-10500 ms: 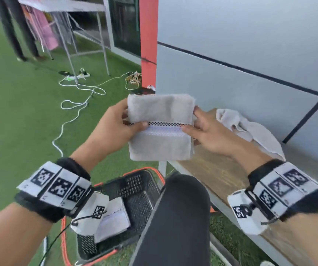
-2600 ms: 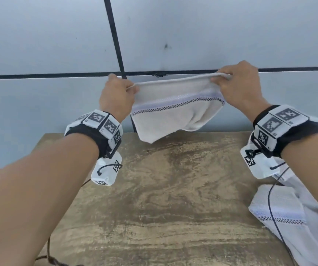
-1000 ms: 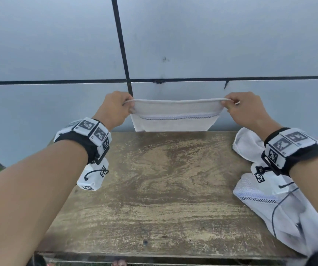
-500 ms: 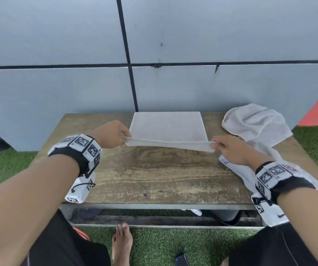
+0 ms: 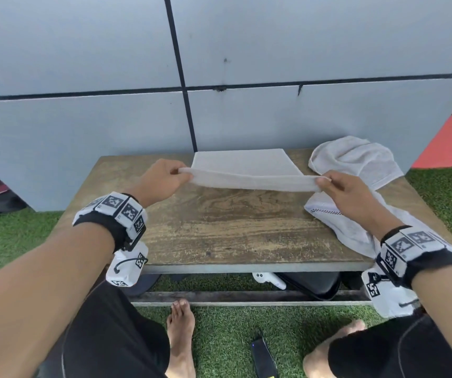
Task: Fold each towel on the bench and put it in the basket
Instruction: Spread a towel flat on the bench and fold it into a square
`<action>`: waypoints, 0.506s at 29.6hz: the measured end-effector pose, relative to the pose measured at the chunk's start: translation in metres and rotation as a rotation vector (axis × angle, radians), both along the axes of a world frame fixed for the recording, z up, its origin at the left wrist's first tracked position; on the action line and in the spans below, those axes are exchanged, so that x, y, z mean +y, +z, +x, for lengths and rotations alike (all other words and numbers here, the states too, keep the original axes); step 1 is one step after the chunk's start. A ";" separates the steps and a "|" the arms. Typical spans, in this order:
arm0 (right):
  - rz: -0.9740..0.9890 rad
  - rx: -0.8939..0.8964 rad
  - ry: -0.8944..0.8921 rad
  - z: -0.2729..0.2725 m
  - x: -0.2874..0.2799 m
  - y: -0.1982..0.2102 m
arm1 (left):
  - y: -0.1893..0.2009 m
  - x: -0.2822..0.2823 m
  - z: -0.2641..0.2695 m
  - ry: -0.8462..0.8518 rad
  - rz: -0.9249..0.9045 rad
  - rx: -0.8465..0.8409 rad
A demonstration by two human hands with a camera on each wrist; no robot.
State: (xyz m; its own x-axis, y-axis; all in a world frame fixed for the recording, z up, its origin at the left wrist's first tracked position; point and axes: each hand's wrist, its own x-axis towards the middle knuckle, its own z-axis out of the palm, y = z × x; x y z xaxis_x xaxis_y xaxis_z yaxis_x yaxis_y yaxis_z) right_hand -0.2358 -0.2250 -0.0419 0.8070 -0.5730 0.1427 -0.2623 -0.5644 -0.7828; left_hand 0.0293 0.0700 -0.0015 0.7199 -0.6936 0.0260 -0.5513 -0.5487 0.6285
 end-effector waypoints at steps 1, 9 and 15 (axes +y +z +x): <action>0.005 -0.027 -0.003 -0.002 0.003 0.002 | 0.001 0.001 -0.002 0.009 -0.031 0.011; 0.080 0.148 0.145 0.002 0.006 0.016 | -0.010 0.020 -0.017 -0.022 0.070 0.081; 0.542 0.609 0.472 -0.001 0.026 0.047 | -0.012 0.037 -0.031 -0.008 0.327 0.598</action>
